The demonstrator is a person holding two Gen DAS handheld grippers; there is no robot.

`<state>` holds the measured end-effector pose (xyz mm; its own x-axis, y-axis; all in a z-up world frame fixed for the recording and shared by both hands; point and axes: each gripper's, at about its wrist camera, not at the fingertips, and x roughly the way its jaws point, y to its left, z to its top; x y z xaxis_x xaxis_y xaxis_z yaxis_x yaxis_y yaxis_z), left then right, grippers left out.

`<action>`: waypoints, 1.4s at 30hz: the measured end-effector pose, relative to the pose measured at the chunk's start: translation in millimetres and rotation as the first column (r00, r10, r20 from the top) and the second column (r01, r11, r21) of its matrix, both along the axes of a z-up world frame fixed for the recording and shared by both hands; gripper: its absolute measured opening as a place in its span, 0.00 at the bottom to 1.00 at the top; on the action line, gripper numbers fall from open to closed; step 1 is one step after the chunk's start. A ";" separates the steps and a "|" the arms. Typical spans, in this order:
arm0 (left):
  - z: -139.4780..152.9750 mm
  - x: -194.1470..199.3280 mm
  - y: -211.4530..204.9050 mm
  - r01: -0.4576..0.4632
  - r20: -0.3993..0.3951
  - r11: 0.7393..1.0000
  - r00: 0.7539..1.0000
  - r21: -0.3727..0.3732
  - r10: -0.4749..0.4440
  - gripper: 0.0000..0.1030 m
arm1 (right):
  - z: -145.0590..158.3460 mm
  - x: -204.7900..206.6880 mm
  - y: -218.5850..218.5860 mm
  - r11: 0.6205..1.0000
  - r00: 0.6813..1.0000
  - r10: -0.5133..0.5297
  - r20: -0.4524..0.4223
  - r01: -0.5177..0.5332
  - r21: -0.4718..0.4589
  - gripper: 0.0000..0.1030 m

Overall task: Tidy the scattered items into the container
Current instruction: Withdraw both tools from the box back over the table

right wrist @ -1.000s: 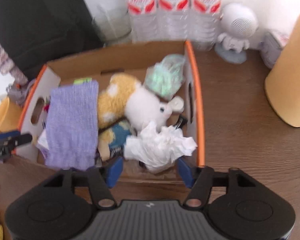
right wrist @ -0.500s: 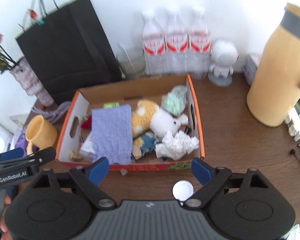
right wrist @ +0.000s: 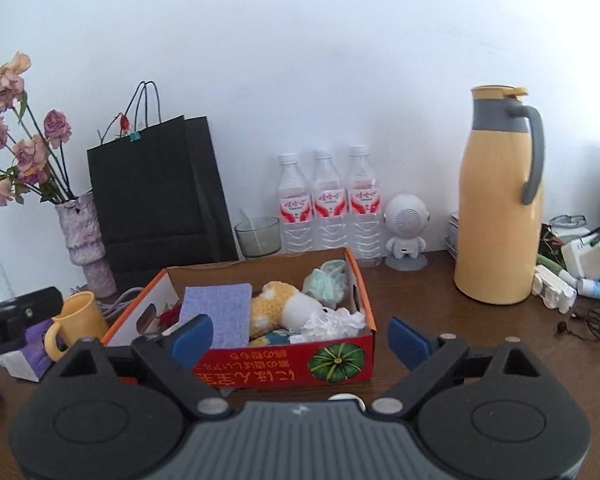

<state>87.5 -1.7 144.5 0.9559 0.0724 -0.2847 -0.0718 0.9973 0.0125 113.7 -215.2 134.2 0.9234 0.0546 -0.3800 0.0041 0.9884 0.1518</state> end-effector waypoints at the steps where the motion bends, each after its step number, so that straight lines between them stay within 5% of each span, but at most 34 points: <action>1: -3.7 -9.5 1.5 0.001 0.004 1.000 1.000 -0.008 -0.001 1.00 | -3.9 -8.5 -0.3 1.000 1.000 -0.003 0.004 0.003 -0.009 0.92; 9: -34.8 -86.7 -5.2 0.097 -0.085 0.995 0.992 -0.015 -0.098 1.00 | -46.4 -80.6 6.2 1.000 0.999 -0.015 -0.052 0.014 -0.025 0.95; 14: -61.0 -125.2 -6.0 0.057 -0.121 0.998 0.991 0.031 -0.053 1.00 | -66.7 -128.0 1.1 1.000 0.997 0.001 -0.080 0.000 0.007 0.96; 19: -85.0 -134.8 1.0 0.071 -0.225 0.997 0.972 -0.016 -0.073 1.00 | -74.4 -154.4 -6.2 1.000 0.995 -0.008 -0.096 0.010 0.015 0.96; 25: -93.2 -131.1 -6.1 0.102 -0.255 0.995 0.962 -0.006 -0.100 1.00 | -74.3 -161.0 -8.1 0.999 0.996 -0.002 -0.086 -0.002 -0.046 0.96; 37: -104.3 -87.5 -41.5 0.241 -0.296 0.971 0.927 0.000 -0.230 1.00 | -83.0 -83.5 -51.7 0.995 0.981 0.090 -0.173 -0.098 -0.034 0.89; 42: -106.2 -52.7 -35.3 0.196 -0.320 0.978 0.925 -0.065 -0.206 1.00 | -91.4 -16.2 -37.1 0.978 0.957 0.200 -0.211 -0.209 -0.023 0.66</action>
